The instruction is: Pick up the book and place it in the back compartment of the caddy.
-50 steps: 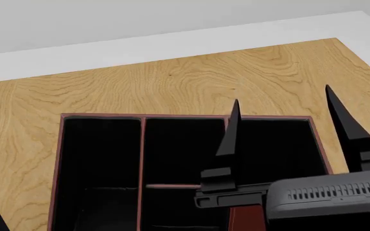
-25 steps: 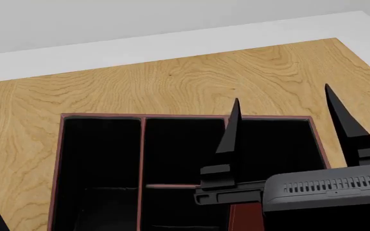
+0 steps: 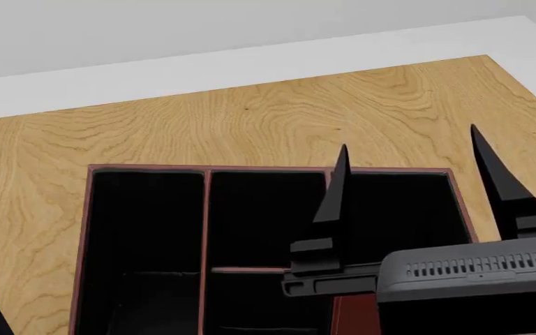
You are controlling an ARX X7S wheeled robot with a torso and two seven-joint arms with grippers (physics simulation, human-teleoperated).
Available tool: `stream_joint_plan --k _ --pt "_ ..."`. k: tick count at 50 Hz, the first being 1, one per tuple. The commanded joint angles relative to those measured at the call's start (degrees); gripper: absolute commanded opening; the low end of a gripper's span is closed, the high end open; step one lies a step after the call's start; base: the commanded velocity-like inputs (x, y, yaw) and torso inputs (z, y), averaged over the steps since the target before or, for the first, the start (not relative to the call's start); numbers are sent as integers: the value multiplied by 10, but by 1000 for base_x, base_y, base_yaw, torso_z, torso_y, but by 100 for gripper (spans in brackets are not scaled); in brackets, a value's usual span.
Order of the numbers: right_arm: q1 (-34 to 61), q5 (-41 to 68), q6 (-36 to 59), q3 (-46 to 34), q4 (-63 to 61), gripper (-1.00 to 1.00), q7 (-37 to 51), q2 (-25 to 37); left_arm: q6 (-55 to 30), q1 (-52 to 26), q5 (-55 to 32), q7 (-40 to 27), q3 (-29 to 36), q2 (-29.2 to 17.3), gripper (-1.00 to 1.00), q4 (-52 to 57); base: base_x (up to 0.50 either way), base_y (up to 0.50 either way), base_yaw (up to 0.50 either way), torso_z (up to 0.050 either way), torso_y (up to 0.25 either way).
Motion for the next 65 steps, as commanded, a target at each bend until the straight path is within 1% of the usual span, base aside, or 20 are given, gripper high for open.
stream_joint_plan --k 1,5,10,11,12,13,18,21,26,29,32,33,36,40,44,48,57,65 --pt "0 0 5 -2 0 100 5 0 40 -13 7 -1 6 23 100 -69 0 0 0 0 0" --pt "-4 -1 5 -3 -1 100 8 2 55 -18 11 0 9 31 100 -94 0 0 0 0 0" --pt "-11 -3 -2 -2 2 100 10 2 99 -33 26 1 24 61 100 -177 0 0 0 0 0" --pt "-11 -3 -4 -3 3 100 10 2 98 -36 28 12 28 67 100 -189 0 0 0 0 0" --pt "-10 -3 -3 -4 3 100 10 2 111 -38 30 1 28 71 100 -201 0 0 0 0 0" --pt "-7 -3 0 -5 3 100 10 1 113 -39 31 2 29 75 -100 -208 0 0 0 0 0" --pt "-4 -2 9 -7 -2 100 14 0 119 -43 27 10 27 77 -100 -203 6 -5 -12 0 0" --pt "-4 -2 9 -8 -3 100 16 0 96 -28 21 15 24 65 -100 -158 5 -4 -14 0 0" --pt "1 -2 16 -12 -7 100 18 -1 94 -20 10 10 13 61 -100 -133 7 -4 -13 0 0" --pt "-2 0 13 -8 -9 100 18 1 72 -14 10 1 12 56 -100 -103 8 -5 -14 0 0" --pt "-7 0 6 -5 -8 100 18 4 65 9 -4 -19 -4 34 -100 -26 4 -3 -14 0 0" --pt "-10 0 1 -3 -6 100 17 5 52 17 -17 -10 -11 25 -100 8 9 -6 -13 0 0" --pt "-15 -1 -9 -1 -3 100 15 7 47 28 -16 -26 -16 10 -100 54 2 -4 -13 0 0" --pt "-20 -1 -18 2 -2 100 14 10 29 40 -36 -27 -31 -10 -100 117 4 -5 -13 0 0" --pt "-24 1 -22 6 -5 100 14 12 2 57 -40 -42 -39 -38 -100 191 4 -5 -12 0 0" --pt "-30 3 -31 11 -7 100 13 15 -40 74 -64 -46 -54 -68 -100 273 2 -2 -11 0 0" --pt "-36 10 -39 22 -10 100 12 19 -94 86 -84 -66 -79 -116 -100 383 2 -2 -7 0 0" --pt "-32 14 -54 26 3 100 3 21 -133 89 -95 -80 -97 -148 -100 444 0 0 0 0 0"
